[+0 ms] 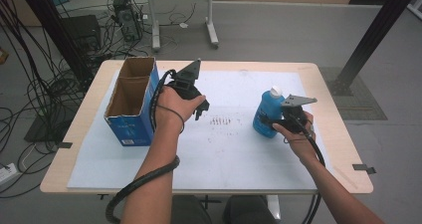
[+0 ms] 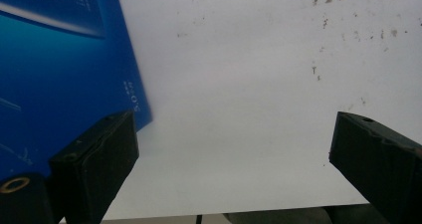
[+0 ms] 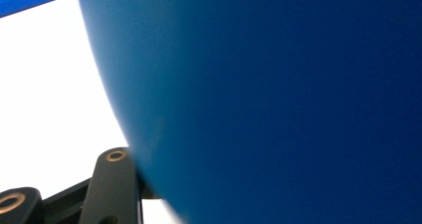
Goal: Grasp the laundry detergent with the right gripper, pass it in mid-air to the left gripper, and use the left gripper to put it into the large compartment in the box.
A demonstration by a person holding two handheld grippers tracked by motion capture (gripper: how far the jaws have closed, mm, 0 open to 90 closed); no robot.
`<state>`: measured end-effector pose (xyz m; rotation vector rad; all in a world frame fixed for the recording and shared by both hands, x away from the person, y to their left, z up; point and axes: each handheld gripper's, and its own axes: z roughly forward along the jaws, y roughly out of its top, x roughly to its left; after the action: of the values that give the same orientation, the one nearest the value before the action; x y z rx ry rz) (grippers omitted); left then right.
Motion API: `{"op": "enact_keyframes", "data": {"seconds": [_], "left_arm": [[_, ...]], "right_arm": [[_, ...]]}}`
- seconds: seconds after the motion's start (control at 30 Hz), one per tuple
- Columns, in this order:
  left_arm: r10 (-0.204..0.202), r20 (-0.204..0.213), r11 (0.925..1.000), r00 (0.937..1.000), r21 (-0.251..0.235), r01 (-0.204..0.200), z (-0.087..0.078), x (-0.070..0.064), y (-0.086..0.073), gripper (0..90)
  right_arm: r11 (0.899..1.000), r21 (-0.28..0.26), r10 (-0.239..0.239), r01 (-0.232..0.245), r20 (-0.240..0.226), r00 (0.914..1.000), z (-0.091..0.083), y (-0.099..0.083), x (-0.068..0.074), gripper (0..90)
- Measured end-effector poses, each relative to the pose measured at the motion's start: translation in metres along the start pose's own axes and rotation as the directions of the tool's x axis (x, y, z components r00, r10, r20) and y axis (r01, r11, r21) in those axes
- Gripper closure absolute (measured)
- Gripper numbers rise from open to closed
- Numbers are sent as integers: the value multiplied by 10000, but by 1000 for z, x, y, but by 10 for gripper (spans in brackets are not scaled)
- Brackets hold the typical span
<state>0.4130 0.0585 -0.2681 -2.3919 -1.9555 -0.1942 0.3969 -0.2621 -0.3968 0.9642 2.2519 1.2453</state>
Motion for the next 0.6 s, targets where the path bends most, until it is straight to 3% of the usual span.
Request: {"op": "enact_keyframes", "data": {"seconds": [0.6], "left_arm": [[13,15,10000,10000,-27,-13,-1,-1,1,57]], "right_arm": [[10000,-15,10,-10,-19,10000,0,0,0,415]]}}
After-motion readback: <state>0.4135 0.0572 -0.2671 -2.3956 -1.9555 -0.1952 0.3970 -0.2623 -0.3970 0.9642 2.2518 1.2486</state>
